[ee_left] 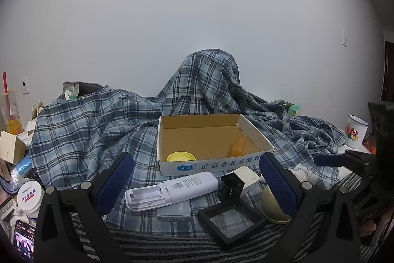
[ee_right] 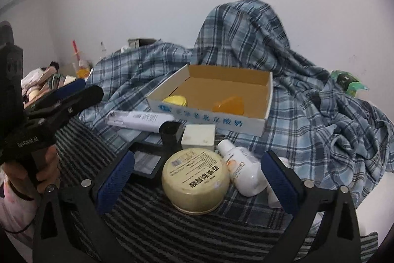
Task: Organize rigid objects
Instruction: 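Grasp the beige round jar with the right gripper and lift it, then grasp the white remote with the left gripper while the right gripper holds the jar, then lower the white remote and beige jar into the box and release both, then move the right gripper to the white lotion bottle and grasp it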
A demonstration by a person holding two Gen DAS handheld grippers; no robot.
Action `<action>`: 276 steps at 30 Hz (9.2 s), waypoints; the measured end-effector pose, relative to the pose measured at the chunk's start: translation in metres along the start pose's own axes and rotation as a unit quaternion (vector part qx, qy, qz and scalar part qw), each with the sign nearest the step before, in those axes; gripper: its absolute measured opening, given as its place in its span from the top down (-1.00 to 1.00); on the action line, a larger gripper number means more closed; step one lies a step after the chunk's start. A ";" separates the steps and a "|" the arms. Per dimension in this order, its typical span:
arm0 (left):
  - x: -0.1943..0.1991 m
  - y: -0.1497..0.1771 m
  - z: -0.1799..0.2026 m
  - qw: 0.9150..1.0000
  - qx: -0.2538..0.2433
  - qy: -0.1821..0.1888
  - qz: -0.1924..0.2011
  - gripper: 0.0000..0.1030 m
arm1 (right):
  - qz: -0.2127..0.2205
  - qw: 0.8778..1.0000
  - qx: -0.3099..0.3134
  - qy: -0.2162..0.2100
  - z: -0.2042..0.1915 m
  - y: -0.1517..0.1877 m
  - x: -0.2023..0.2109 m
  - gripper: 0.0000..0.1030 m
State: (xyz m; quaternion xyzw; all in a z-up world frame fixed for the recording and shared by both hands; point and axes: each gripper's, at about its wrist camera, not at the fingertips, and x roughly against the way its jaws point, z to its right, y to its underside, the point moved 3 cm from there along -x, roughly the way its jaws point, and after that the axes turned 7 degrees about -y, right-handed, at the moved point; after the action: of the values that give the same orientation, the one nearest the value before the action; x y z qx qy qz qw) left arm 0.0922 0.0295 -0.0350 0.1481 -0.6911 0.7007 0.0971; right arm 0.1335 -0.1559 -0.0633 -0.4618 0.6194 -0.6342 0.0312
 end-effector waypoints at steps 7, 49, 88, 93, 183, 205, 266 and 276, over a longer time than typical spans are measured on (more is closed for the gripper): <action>-0.002 0.000 -0.001 1.000 0.007 0.002 -0.003 -1.00 | -0.097 0.995 0.002 -0.019 0.001 0.010 -0.035 -0.55; -0.063 0.001 -0.015 0.985 -0.103 0.081 -0.115 -1.00 | 0.039 0.996 -0.031 0.073 0.021 -0.005 0.019 -0.43; -0.078 0.041 -0.006 0.959 -0.172 0.073 -0.211 0.19 | 0.029 0.997 -0.031 0.068 0.018 -0.003 0.015 -0.43; -0.061 0.051 -0.011 0.959 -0.155 0.068 -0.229 0.19 | 0.028 0.997 -0.031 0.068 0.018 -0.003 0.015 -0.43; 0.004 -0.143 0.033 0.991 -0.057 0.048 0.114 0.19 | 0.188 0.975 0.060 0.103 -0.006 -0.148 0.071 -0.43; -0.190 -0.092 0.010 0.996 -0.013 0.041 -0.077 0.19 | 0.063 0.991 -0.025 0.117 0.078 -0.158 -0.090 -0.43; 0.012 -0.032 -0.009 0.999 0.031 0.014 0.023 -1.00 | 0.130 0.980 0.023 0.147 0.014 -0.053 0.034 -1.00; 0.006 -0.006 -0.001 1.000 -0.003 -0.008 0.024 -1.00 | 0.100 0.984 0.029 0.145 0.026 -0.027 0.012 -1.00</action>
State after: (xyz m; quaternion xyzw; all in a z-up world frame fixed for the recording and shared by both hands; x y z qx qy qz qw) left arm 0.0887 0.0304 -0.0277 0.1366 -0.6977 0.6993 0.0750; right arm 0.1576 -0.1763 -0.0398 -0.2991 0.6422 -0.7056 0.0176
